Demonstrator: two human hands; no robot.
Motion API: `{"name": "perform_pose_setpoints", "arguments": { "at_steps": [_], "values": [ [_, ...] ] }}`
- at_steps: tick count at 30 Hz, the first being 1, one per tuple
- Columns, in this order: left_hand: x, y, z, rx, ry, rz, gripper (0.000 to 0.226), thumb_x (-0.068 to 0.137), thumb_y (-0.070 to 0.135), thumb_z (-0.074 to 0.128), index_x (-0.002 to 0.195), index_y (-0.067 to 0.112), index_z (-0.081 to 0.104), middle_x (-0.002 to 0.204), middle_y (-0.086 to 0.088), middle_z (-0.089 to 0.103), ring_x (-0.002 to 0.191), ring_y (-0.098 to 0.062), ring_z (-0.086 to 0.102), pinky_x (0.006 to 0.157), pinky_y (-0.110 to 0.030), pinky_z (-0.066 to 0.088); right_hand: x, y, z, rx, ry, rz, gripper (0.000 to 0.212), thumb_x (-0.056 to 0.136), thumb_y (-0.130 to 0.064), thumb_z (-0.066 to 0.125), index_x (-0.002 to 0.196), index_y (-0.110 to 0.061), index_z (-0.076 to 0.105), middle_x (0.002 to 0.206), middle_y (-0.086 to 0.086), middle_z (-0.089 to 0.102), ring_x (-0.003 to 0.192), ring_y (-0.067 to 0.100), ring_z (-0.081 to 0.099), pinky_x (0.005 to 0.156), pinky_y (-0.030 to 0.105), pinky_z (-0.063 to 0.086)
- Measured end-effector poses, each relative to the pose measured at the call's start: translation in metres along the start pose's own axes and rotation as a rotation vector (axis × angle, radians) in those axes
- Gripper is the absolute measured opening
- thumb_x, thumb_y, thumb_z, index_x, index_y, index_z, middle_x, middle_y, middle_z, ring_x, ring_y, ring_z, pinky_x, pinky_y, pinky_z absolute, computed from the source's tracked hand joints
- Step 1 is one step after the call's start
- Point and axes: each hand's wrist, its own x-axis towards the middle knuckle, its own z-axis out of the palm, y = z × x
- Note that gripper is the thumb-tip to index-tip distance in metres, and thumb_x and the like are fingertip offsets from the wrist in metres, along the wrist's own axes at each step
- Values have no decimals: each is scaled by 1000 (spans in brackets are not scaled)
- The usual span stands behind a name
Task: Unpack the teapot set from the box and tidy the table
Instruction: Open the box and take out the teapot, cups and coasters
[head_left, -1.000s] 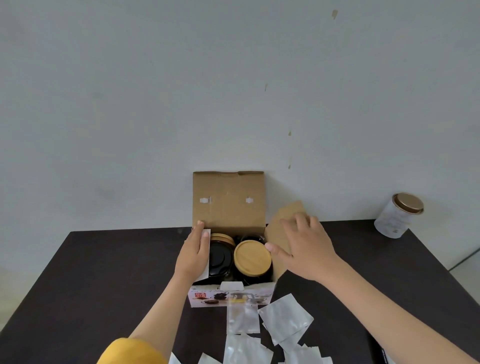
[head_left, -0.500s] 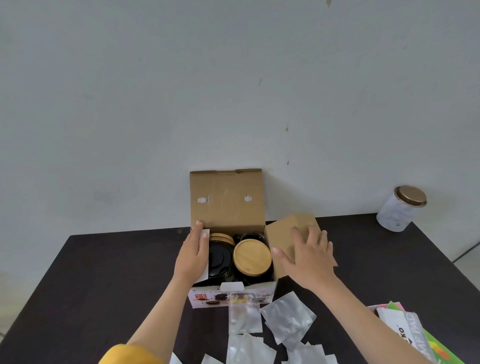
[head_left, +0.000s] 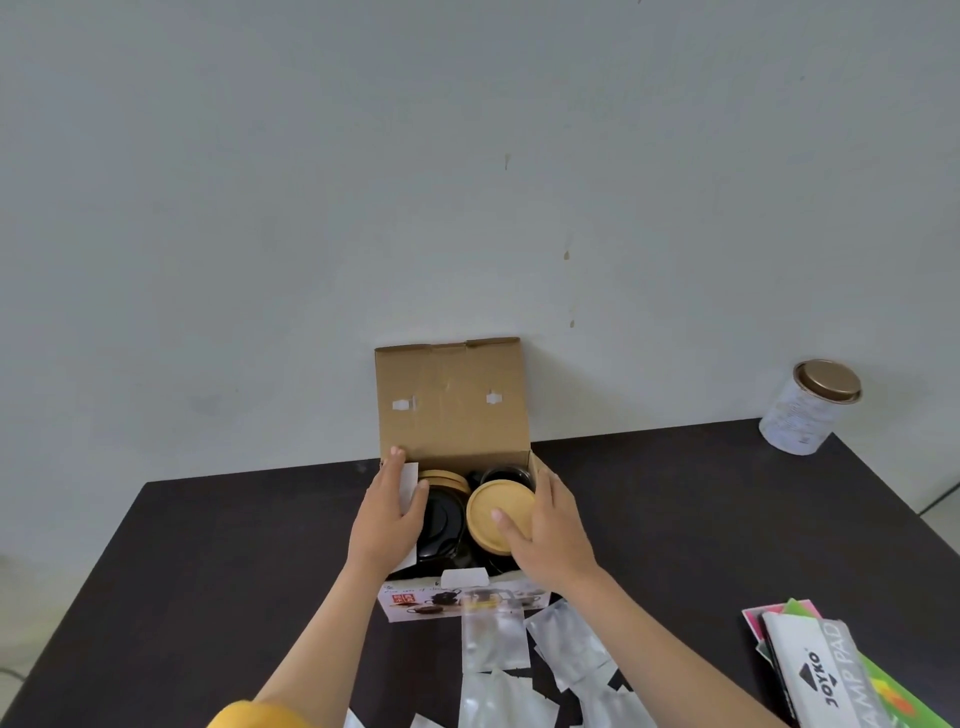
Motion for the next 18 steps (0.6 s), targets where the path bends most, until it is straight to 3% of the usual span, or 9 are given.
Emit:
{"name": "perform_pose_setpoints", "arguments": {
  "at_steps": [4,7,12,15,18],
  "values": [
    [2,-1,1,53,-4,-2,69,93,35,55,150,18,20,156,2,24,142,-18,25,113,-36,29,-2,2,-2,-93,-1,-94,121,57,-96,16,152,-22,0,159,9,7,146,28,5,116,44,21],
    [1,2,1,60,-7,-11,68,93,34,54,150,18,19,157,1,23,143,-19,22,115,-40,27,-2,1,-3,-105,-23,-93,126,51,-99,29,151,-25,9,159,9,4,147,28,0,117,46,20],
    [3,6,-3,50,-61,-18,62,96,24,51,149,19,20,158,1,20,145,-19,17,117,-47,5,0,2,-3,-54,-23,-66,133,39,-99,42,148,-29,15,158,6,4,145,28,4,115,47,25],
    [3,15,-12,47,-35,1,56,96,17,49,146,26,26,154,1,30,141,-23,28,115,-50,2,-1,1,-4,-41,-27,-57,135,37,-98,47,148,-28,15,158,7,5,145,28,5,115,48,26],
    [3,23,-29,118,21,25,56,96,11,47,146,27,29,151,-1,35,141,-18,27,115,-49,-3,-1,0,-6,-95,-37,-55,133,38,-97,50,147,-28,17,157,9,7,146,30,5,115,51,20]
  ]
}}
